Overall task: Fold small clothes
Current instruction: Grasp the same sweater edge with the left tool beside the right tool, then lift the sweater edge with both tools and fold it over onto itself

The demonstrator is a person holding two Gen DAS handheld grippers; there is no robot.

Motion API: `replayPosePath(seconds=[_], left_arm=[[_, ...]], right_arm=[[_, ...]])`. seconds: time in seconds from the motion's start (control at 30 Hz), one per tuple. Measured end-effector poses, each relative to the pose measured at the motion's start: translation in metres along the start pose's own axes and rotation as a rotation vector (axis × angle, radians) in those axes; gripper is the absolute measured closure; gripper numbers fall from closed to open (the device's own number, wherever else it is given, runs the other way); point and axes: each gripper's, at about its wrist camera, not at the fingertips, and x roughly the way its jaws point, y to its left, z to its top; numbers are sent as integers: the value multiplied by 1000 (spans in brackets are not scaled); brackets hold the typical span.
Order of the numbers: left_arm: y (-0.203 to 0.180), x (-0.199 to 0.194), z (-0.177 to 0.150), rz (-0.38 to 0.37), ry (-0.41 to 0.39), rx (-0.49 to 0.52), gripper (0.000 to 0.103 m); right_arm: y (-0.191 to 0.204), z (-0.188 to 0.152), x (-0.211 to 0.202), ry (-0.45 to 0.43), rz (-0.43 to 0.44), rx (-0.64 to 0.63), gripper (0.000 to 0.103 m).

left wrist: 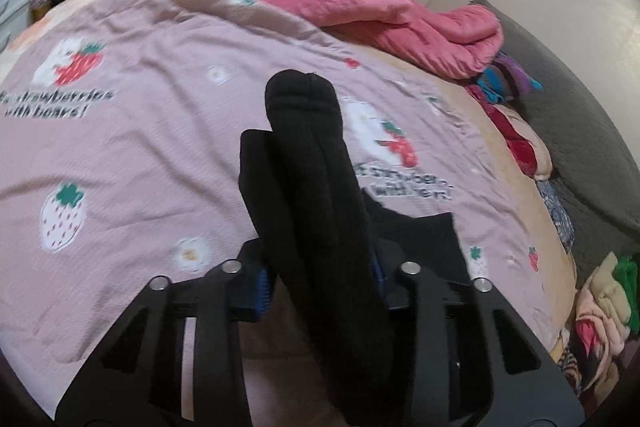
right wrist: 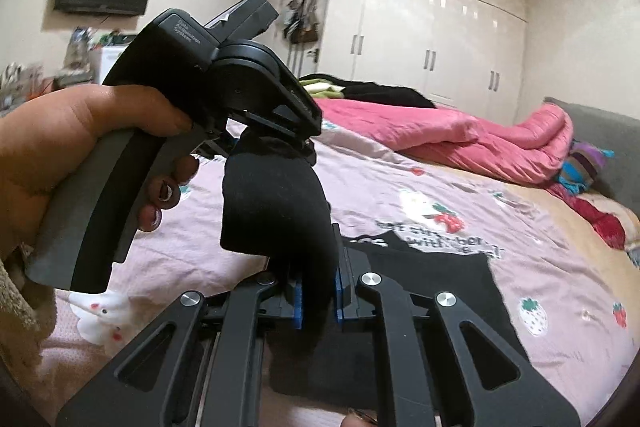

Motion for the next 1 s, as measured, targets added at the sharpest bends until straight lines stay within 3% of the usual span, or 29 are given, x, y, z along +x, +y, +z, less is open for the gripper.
replayPosePath(seconds=[0.17, 0.53, 1.0], left_arm=[[-36, 6, 5, 10, 5, 68, 77], [-87, 34, 2, 7, 59, 120, 77], [-138, 117, -21, 39, 227, 196, 73]], right_arm=[[-29, 0, -10, -2, -27, 71, 94], [-70, -15, -19, 35, -61, 173, 94], [-131, -65, -6, 201, -8, 484, 93]])
